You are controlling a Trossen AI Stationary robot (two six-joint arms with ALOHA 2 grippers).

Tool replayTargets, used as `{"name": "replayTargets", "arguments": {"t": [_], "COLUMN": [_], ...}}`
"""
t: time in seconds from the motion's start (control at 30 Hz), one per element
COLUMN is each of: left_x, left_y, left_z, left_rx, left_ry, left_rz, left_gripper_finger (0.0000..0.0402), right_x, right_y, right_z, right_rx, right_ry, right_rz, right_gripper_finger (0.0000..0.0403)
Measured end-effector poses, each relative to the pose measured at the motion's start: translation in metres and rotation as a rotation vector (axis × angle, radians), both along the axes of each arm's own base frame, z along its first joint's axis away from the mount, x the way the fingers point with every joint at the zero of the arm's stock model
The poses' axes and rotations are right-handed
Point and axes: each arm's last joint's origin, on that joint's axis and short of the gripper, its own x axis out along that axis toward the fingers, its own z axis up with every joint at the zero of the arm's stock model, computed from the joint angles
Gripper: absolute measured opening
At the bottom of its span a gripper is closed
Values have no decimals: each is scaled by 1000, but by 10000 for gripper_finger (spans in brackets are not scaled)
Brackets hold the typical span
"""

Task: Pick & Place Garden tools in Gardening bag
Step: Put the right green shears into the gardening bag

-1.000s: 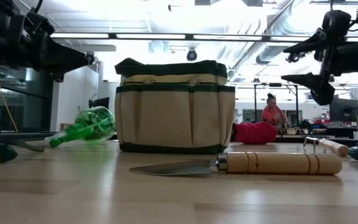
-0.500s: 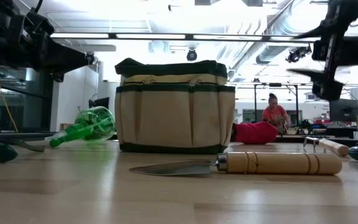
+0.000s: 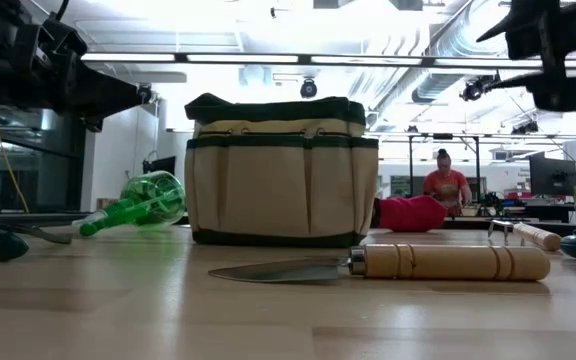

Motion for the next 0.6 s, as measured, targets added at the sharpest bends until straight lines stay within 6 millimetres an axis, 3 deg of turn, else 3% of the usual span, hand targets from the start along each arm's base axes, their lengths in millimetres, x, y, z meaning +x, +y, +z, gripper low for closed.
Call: {"name": "replayTargets", "arguments": {"t": [0.2, 0.3, 0.6], "left_x": [0, 0, 0], "left_y": [0, 0, 0], "left_z": [0, 0, 0], "left_rx": [0, 0, 0], "left_ry": [0, 0, 0], "left_rz": [0, 0, 0], "left_gripper_finger": [124, 124, 124], "right_x": [22, 39, 73], "right_y": [6, 13, 61], "right_z": [25, 28, 7], "right_rx": [126, 197, 436], "right_ry": [150, 230, 504], "right_rz": [30, 72, 173], "right_gripper_finger": [269, 266, 265]}}
